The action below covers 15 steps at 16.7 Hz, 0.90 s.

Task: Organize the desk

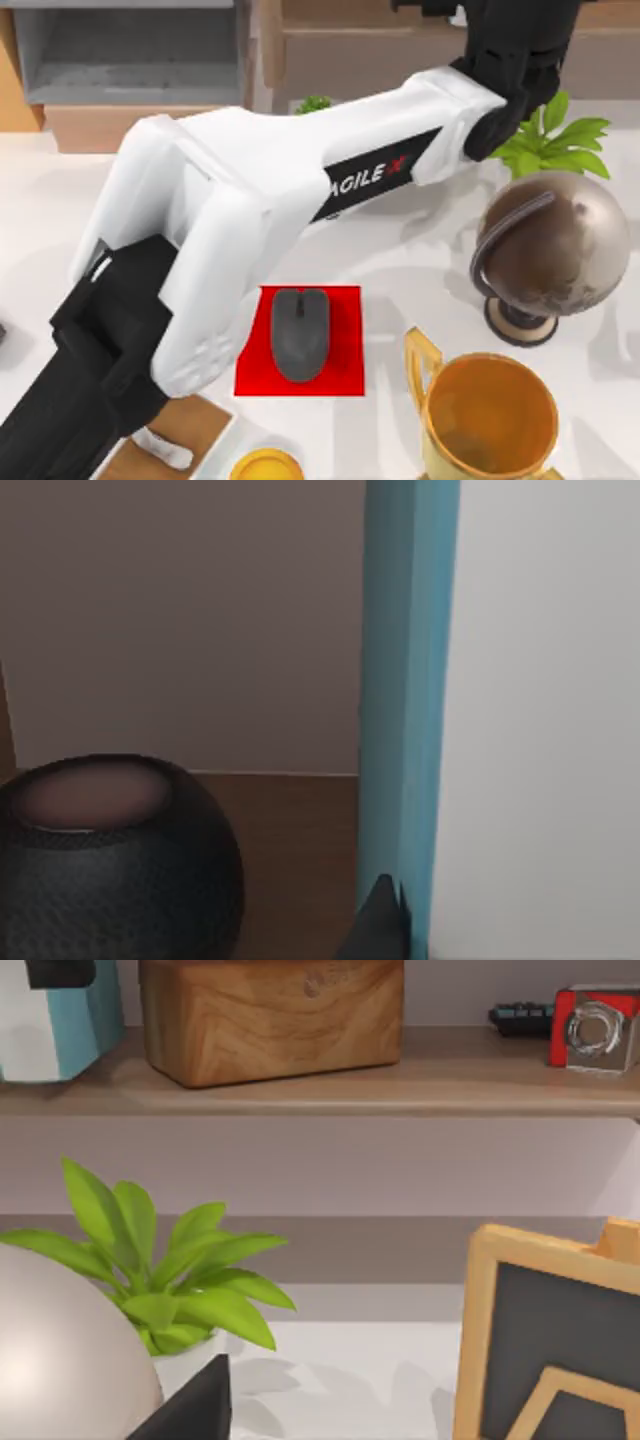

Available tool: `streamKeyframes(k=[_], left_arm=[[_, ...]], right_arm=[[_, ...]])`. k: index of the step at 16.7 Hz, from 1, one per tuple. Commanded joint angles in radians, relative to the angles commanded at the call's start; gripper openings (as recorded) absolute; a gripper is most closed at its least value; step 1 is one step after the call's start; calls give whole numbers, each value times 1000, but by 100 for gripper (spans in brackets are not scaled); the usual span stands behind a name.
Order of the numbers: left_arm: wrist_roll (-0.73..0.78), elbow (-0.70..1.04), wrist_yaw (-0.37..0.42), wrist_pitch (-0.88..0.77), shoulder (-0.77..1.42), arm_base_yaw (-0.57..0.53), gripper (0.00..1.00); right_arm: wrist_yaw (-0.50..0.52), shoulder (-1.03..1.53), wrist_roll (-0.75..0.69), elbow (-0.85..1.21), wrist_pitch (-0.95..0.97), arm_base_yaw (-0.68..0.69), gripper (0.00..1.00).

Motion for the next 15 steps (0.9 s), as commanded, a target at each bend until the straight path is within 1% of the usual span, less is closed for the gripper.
streamKeyframes(k=[5,11,13,15], left_arm=[[4,-167,-31,49,-95,-30,0],[13,-183,-32,56,-109,-30,0],[50,-229,-21,60,-148,-35,0],[115,-316,-3,67,-214,-43,0]], right_arm=[[0,0,0,0,0,0,100],[0,0,0,0,0,0,100],[0,0,0,0,0,0,100],[0,0,0,0,0,0,100]])
